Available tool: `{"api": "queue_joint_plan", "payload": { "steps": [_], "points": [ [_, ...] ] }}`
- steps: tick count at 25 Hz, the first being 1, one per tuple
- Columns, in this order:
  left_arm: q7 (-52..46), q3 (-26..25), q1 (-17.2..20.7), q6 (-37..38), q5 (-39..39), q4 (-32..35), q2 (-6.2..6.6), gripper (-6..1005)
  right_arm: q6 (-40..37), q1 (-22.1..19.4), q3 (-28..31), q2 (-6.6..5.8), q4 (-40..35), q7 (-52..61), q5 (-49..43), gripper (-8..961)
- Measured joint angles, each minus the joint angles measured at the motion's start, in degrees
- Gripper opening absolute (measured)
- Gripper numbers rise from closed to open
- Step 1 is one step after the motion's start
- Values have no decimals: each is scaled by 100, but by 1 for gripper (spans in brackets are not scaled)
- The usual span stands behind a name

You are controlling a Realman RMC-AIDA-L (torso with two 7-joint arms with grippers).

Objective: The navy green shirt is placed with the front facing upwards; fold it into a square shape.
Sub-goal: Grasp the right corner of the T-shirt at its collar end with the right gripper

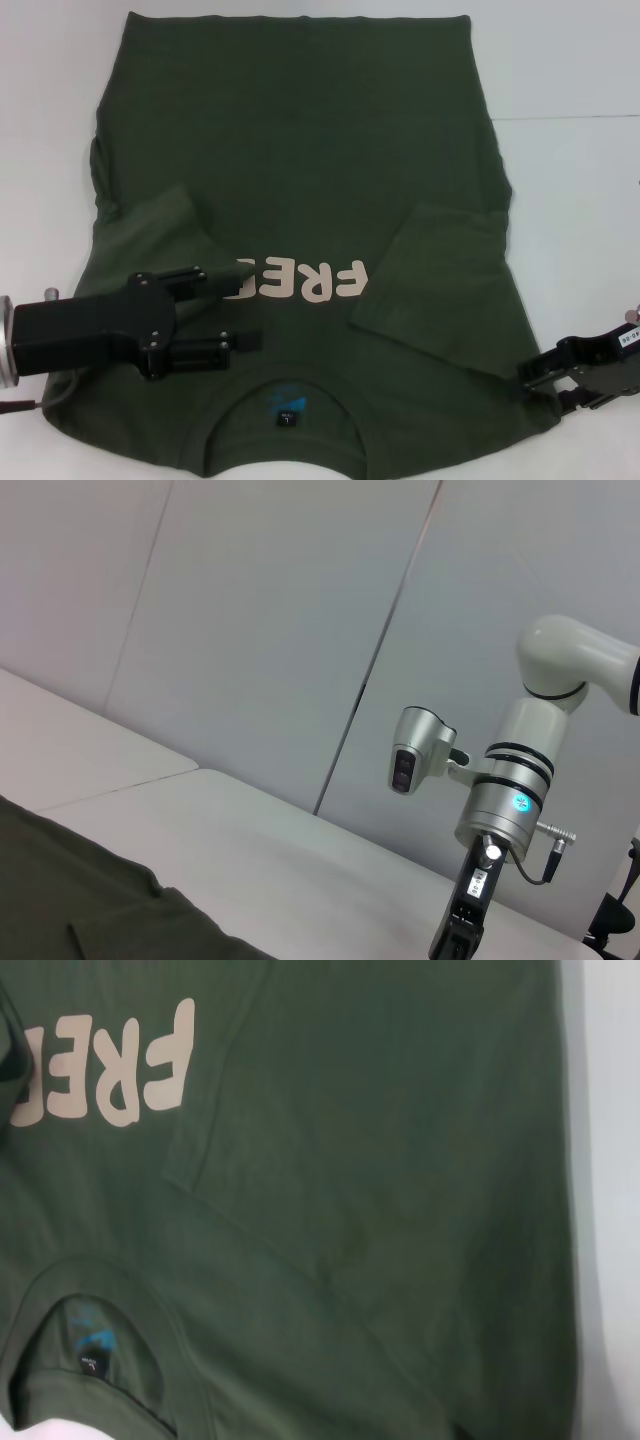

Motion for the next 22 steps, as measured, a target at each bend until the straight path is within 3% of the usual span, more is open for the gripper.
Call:
{"api": "queue_joint_plan", "payload": {
  "steps": [3, 22],
  "points": [
    [1, 0, -2, 0, 0, 0, 0, 830, 2, 1, 0, 0, -1, 16, 0, 750],
    [-12, 0, -27, 0, 0, 0, 0, 829, 1, -18, 8, -139, -50, 61, -109, 702]
  ]
}}
